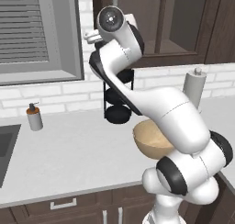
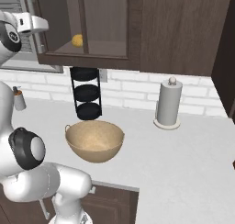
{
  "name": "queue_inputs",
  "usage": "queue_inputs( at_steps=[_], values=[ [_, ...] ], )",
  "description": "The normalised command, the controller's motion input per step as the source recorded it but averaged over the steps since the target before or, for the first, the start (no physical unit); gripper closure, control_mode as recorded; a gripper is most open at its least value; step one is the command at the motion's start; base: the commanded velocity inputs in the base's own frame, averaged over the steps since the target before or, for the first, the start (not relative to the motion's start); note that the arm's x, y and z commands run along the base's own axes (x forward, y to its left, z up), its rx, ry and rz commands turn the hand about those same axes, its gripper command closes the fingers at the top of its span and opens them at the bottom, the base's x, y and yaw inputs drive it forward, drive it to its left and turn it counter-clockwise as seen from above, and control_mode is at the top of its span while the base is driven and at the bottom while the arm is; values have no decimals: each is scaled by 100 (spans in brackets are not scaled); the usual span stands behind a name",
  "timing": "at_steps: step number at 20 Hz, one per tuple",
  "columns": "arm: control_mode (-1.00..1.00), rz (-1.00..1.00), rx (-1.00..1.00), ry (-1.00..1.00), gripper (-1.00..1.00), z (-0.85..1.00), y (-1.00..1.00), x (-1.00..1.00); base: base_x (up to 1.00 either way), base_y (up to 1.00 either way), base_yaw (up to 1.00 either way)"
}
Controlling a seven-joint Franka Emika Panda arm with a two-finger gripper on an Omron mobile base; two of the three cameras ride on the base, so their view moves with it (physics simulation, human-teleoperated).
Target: Open the cabinet, pick up the bread from the cabinet and place it in the basket. Then move the basket to the dining counter.
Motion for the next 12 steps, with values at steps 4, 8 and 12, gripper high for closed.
queue_inputs(
  at_steps=[4, 8, 12],
  values=[
    [-100, 15, 2, -1, -100, 0, -29, 48, 0, 0, 0],
    [-100, 14, 0, 0, 100, 0, -6, 30, 0, 0, 0],
    [-100, 13, 0, 0, 100, 0, 0, 25, 0, 0, 0]
  ],
)
